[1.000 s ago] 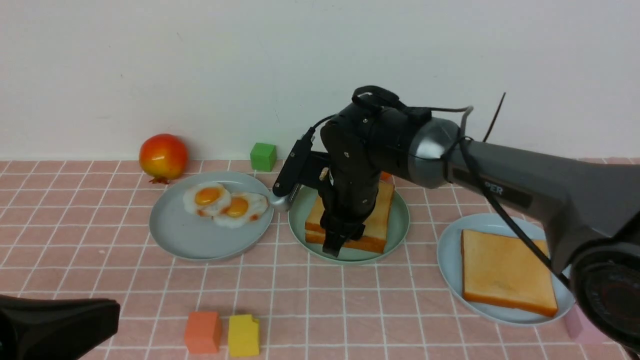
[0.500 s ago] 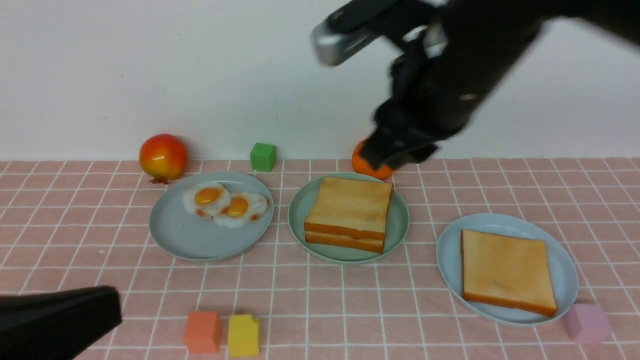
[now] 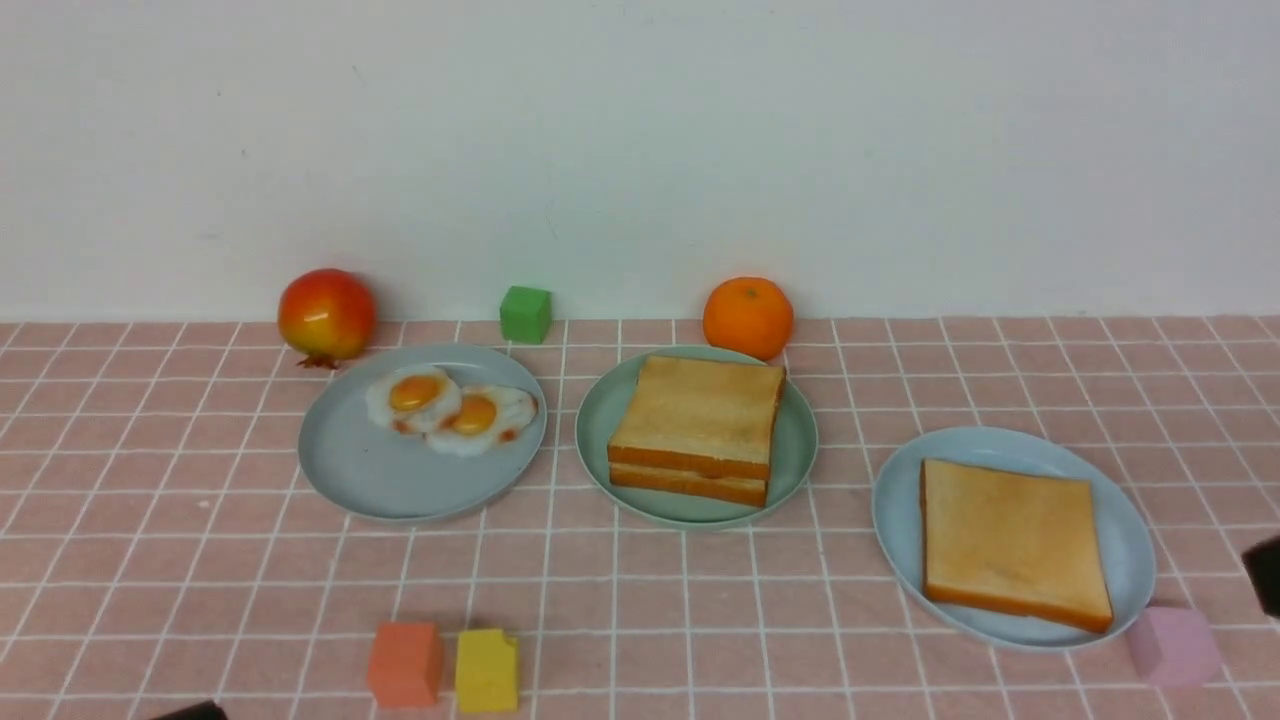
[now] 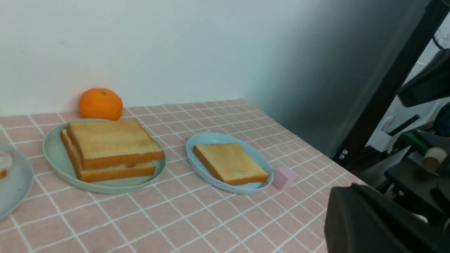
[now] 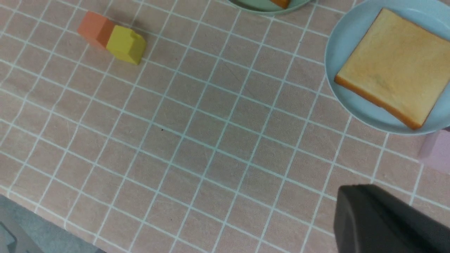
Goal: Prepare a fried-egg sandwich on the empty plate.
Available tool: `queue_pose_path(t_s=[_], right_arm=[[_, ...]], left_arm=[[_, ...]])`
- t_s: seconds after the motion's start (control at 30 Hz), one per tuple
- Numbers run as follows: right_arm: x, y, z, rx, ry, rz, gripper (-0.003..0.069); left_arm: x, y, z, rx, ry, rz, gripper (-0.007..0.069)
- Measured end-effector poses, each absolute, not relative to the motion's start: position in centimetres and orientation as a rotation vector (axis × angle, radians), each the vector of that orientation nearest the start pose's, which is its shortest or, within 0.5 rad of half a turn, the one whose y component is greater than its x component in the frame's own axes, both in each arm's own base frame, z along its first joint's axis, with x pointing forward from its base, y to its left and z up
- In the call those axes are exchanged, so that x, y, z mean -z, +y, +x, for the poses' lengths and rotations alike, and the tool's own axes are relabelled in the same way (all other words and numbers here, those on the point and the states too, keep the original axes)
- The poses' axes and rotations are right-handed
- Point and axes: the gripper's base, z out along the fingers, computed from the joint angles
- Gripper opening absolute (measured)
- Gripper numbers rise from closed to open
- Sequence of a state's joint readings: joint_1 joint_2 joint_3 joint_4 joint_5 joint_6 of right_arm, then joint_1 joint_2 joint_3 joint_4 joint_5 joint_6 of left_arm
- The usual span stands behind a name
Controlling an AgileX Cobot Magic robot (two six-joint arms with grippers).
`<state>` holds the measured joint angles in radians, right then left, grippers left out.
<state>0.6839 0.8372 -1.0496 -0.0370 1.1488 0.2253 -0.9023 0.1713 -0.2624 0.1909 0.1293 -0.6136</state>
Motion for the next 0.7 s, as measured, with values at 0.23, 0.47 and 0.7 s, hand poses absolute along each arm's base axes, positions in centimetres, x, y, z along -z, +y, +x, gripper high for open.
queue_pose_path(t_s=[0.23, 0.47, 0.7], right_arm=[[-38.6, 7.5, 9.9, -0.376, 2.317, -0.537, 0.0013], [-38.7, 7.4, 9.8, -0.373, 2.313, -0.536, 0.0018], [-37.7, 5.3, 10.0, -0.358, 2.242, -0.354, -0.0003]], left_arm=[[-27.8, -4.8, 4.1, 1.025, 1.580, 0.363, 0.0012], [-27.8, -4.8, 4.1, 1.025, 1.580, 0.363, 0.0012], [-27.8, -4.8, 4.1, 1.025, 1.581, 0.363, 0.0012]])
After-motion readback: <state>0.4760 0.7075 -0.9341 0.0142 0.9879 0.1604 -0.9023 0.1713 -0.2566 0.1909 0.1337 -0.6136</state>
